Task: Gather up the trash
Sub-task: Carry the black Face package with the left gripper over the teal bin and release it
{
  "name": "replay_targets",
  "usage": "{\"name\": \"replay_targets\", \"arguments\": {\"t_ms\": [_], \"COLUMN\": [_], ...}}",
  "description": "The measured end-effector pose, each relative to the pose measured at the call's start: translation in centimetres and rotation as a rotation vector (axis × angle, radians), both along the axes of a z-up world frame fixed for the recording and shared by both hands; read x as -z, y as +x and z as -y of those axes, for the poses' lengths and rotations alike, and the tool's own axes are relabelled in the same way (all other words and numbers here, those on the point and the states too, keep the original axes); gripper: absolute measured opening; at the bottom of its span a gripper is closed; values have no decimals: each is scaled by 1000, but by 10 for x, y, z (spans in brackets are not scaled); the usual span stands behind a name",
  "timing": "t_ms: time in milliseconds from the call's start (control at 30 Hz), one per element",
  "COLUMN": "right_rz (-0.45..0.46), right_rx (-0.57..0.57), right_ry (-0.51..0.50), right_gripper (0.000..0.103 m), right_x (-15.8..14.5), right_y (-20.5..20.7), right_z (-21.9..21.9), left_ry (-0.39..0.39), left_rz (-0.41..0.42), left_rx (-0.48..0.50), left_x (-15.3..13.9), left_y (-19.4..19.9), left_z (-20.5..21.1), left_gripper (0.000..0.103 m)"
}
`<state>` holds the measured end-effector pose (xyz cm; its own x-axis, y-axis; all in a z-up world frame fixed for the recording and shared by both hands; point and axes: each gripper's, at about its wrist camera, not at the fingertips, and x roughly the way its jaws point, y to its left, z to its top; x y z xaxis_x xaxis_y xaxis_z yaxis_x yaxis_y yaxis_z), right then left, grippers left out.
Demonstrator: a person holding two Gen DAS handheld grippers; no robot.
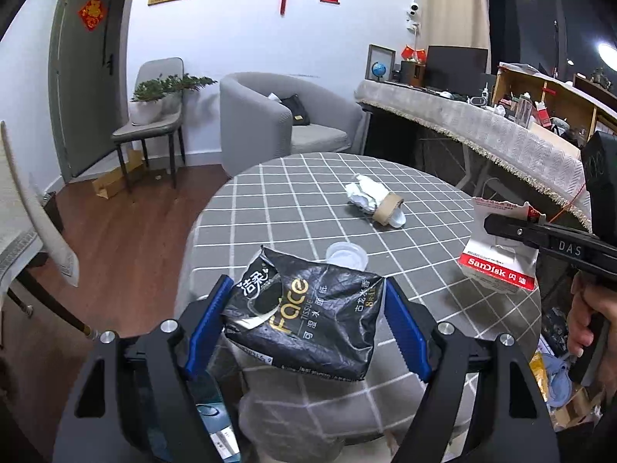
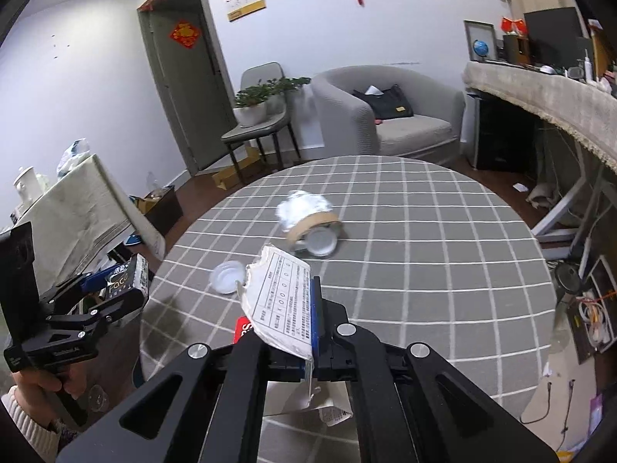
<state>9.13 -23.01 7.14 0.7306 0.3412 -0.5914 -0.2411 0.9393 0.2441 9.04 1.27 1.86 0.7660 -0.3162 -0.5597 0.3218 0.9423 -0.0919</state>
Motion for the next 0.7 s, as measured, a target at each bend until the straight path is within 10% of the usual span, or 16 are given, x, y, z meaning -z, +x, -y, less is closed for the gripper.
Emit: {"name": "replay_targets", "arguments": {"t_ms": [700], "right_rz": [24], "right_rx": [-204], "right_ry": [19], "right_gripper": [2], "right_x": [-12], "right_y": [5], "right_z": [-125], "left_ry": [0], "left_rz": [-155], "left_rx": [-163], "left_x": [54], "left_y": [-2], "left_z": [-119], "left_gripper": [79]}}
